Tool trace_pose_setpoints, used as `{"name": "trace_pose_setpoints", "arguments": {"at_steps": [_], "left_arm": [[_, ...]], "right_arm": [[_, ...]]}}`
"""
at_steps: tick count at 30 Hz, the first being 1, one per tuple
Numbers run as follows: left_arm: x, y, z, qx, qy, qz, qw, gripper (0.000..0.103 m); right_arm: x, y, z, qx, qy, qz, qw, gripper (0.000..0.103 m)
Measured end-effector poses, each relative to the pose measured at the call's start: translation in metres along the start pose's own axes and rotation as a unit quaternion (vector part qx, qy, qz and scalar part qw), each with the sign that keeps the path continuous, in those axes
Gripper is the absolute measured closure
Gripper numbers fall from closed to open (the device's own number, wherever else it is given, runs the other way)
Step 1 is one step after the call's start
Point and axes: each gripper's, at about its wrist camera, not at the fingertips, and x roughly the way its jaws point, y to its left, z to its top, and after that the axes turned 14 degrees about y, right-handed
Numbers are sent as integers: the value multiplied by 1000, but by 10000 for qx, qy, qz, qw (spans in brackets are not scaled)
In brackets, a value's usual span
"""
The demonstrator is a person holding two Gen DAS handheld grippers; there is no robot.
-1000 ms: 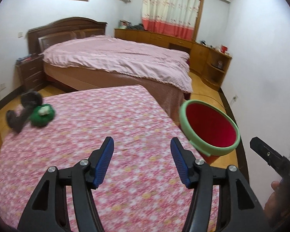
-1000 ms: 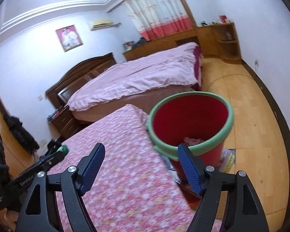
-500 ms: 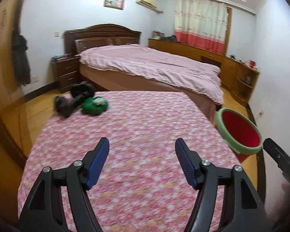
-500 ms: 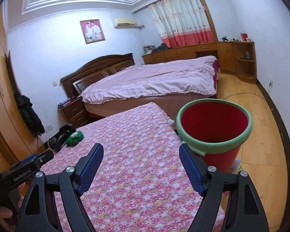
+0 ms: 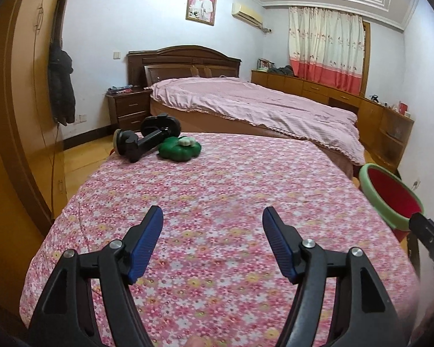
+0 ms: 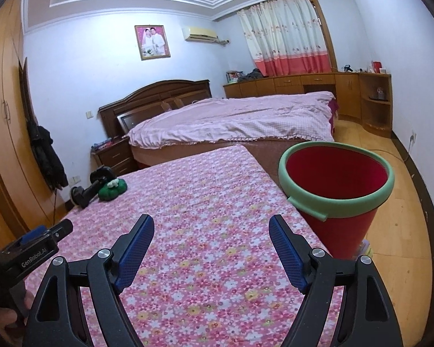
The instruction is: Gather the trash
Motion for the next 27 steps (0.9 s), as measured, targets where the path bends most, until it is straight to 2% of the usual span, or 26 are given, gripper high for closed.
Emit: {"name": "trace_pose_setpoints", "arguments": {"at_steps": [12, 18, 27], "left_arm": [[35, 2, -16, -1, 195, 233, 9995, 32], [41, 0, -19, 22, 266, 232, 9994, 32], [40, 0, -24, 24, 169, 267, 9995, 32]], "right_arm": [[38, -2, -8, -15, -187, -308, 9993, 21], [45, -1, -13, -96, -220, -283, 9993, 21], [44, -3, -18, 6, -385, -337, 9987, 21]]}}
